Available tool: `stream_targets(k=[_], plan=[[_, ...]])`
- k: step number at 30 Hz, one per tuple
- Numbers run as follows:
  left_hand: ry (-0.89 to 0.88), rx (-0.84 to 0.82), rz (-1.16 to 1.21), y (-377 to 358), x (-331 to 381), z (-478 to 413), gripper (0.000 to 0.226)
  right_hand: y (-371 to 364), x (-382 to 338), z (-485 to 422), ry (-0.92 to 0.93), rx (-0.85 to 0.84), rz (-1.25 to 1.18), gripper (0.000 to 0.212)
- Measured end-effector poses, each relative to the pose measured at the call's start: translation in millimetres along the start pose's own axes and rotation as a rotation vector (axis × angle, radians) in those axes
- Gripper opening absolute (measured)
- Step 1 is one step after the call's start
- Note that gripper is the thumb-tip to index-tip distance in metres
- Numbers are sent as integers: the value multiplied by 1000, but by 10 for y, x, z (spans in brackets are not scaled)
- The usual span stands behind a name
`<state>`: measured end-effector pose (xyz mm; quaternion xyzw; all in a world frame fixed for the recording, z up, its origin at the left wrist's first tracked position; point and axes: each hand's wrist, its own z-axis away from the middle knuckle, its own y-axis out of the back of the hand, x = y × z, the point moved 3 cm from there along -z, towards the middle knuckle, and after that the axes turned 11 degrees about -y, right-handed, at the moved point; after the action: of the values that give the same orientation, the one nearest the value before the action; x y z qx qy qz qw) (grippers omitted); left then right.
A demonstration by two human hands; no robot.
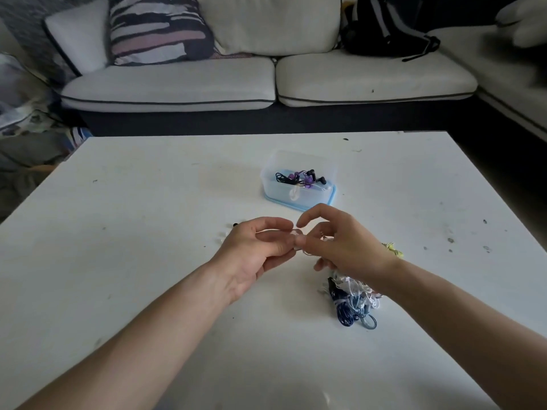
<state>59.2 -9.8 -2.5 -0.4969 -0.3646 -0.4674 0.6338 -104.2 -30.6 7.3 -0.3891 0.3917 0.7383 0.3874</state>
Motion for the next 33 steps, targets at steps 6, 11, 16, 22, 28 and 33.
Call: stream_targets(k=[6,11,16,22,28,33], plan=[[63,70,68,-4,-61,12,22,-5,14,-11,15,-53,50,14],[95,157,141,-7,-168,80,21,-70,126,-50,-65,-81,-168,15],[104,221,137,-43,-355,186,19,-135,279,-78,-133,-38,-219,13],[36,268,14,11,-435,153,22,-177,379,-96,-213,-32,-283,11],[-28,223,-148,0,-445,58,22,-200,395,-101,-326,-53,-460,9],[-135,151,-271,31,-276,-127,4,-124,360,-138,-370,-64,-638,11]])
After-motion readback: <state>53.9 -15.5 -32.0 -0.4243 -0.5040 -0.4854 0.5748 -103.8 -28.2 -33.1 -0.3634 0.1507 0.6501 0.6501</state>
